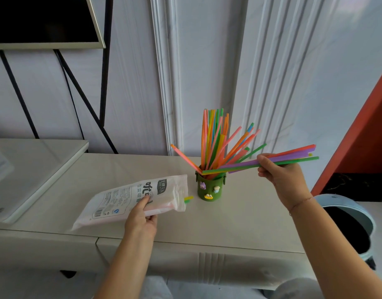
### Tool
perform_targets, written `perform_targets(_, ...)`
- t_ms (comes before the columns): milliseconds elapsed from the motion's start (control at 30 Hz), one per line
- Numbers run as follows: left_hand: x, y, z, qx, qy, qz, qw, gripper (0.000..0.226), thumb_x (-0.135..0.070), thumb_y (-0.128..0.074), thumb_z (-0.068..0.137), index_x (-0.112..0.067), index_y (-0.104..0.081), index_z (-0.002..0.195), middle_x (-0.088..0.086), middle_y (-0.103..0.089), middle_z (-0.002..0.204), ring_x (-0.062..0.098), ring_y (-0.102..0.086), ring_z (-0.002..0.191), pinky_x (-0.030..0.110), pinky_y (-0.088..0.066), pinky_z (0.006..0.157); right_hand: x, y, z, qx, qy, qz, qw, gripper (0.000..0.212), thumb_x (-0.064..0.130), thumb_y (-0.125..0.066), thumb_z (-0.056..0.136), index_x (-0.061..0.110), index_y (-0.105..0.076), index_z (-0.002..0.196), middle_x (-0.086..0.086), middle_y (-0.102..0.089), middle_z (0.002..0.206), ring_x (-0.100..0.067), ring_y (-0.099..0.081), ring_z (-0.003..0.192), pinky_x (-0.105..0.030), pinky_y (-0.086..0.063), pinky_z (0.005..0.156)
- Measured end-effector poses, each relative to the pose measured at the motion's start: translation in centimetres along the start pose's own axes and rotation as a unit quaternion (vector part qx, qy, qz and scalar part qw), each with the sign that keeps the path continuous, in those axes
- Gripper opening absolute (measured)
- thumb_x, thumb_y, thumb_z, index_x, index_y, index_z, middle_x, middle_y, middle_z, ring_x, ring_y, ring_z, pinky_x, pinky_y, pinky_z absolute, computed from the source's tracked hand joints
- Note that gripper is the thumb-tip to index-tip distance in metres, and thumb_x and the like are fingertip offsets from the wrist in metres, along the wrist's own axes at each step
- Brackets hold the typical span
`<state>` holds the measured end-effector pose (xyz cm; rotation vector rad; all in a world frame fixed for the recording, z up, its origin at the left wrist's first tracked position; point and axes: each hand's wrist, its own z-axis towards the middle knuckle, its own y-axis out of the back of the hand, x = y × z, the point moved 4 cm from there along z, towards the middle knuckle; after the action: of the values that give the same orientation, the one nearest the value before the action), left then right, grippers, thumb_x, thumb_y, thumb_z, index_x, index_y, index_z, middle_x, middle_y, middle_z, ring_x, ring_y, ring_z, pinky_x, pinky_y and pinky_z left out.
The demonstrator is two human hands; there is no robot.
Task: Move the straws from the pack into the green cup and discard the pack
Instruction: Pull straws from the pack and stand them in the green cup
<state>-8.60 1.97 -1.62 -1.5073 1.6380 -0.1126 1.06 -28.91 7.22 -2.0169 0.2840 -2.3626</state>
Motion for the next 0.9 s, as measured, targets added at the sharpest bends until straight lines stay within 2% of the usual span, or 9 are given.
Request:
perform_targets(100,0.0,0.0,-0.1,-0.001,-0.002,-0.004,1.000,0.048,0.000,-0.068,0.082,-0.006,-0.055,0.128,0.008,-0.065,0.122,0.016,-0.066,0.084,0.025,-0.057,0.045,0.8,0.2,0.1,-0.005,0.018,-0.026,0.999,0.005,0.011,-0.069,0.082,0.008,-0.069,0.087,-0.008,-0.066,0.070,-0.006,-0.063,0.052,-0.015,-0.054,0.056)
perform_targets(200,0.2,-0.1,-0.2,0.001,-0.008,0.001,1.000,0.049,0.001,-0.066,0.083,-0.005,-0.054,0.130,0.009,-0.064,0.125,0.019,-0.065,0.099,0.025,-0.057,0.047,1.2,-0.7,0.3,0.001,0.032,-0.069,0.997,0.005,0.013,-0.071,0.081,0.010,-0.070,0.086,-0.009,-0.067,0.071,-0.007,-0.063,0.053,-0.016,-0.054,0.057)
perform_targets(300,0.3,-0.1,-0.3,0.008,-0.010,-0.002,1.000,0.044,0.002,-0.065,0.084,-0.005,-0.055,0.126,0.009,-0.064,0.123,0.017,-0.066,0.089,0.024,-0.056,0.045,1.2,-1.8,0.7,0.007,0.039,-0.099,0.994,0.004,0.012,-0.071,0.081,0.011,-0.070,0.085,-0.009,-0.067,0.070,-0.007,-0.062,0.051,-0.019,-0.056,0.058)
perform_targets(367,0.3,-0.1,-0.3,0.010,-0.009,-0.009,1.000,0.049,0.003,-0.066,0.083,-0.005,-0.054,0.130,0.009,-0.065,0.119,0.015,-0.065,0.082,0.024,-0.055,0.043,0.8,-2.6,1.1,0.013,0.034,-0.129,0.991,0.002,0.015,-0.072,0.080,0.015,-0.070,0.081,-0.008,-0.069,0.069,-0.007,-0.063,0.051,-0.022,-0.057,0.061)
perform_targets(500,0.2,0.1,0.1,0.008,-0.009,-0.010,1.000,0.051,0.003,-0.067,0.082,-0.007,-0.054,0.131,0.009,-0.065,0.119,0.015,-0.066,0.081,0.025,-0.056,0.044,-0.3,-4.0,1.8,0.023,0.017,-0.206,0.978,0.010,0.022,-0.073,0.079,0.013,-0.071,0.079,-0.001,-0.069,0.064,-0.004,-0.064,0.048,-0.018,-0.053,0.057)
perform_targets(600,0.2,0.2,0.5,0.004,-0.012,0.004,1.000,0.042,0.002,-0.067,0.082,-0.007,-0.058,0.122,0.007,-0.066,0.116,0.014,-0.065,0.080,0.026,-0.056,0.049,-0.8,-4.9,2.1,0.027,0.011,-0.250,0.968,0.014,0.023,-0.071,0.080,0.015,-0.068,0.068,0.002,-0.068,0.059,-0.001,-0.064,0.046,-0.018,-0.050,0.054)
perform_targets(700,0.4,0.3,0.8,0.014,-0.008,0.014,1.000,0.022,0.004,-0.065,0.082,-0.009,-0.062,0.100,0.005,-0.066,0.107,0.013,-0.064,0.077,0.022,-0.053,0.041,-1.1,-5.7,2.3,0.043,0.000,-0.274,0.961,0.016,0.019,-0.070,0.079,0.014,-0.066,0.064,0.002,-0.067,0.057,-0.001,-0.062,0.044,-0.019,-0.048,0.053)
perform_targets(833,0.7,0.3,1.0,0.015,-0.007,0.016,1.000,0.025,0.004,-0.066,0.082,-0.010,-0.061,0.103,0.003,-0.067,0.097,0.013,-0.064,0.077,0.020,-0.051,0.039,-2.4,-7.1,2.0,0.069,-0.027,-0.297,0.952,0.015,0.011,-0.069,0.076,-0.003,-0.069,0.072,-0.011,-0.066,0.060,-0.019,-0.063,0.052,-0.033,-0.054,0.066)
perform_targets(900,0.8,0.2,1.0,0.017,-0.007,0.022,1.000,0.020,0.004,-0.065,0.082,-0.010,-0.062,0.096,0.003,-0.066,0.090,0.013,-0.064,0.076,0.020,-0.050,0.039,-3.2,-7.6,1.7,0.074,-0.040,-0.306,0.948,0.016,0.010,-0.068,0.075,-0.006,-0.069,0.074,-0.011,-0.065,0.059,-0.023,-0.061,0.055,-0.033,-0.054,0.067)
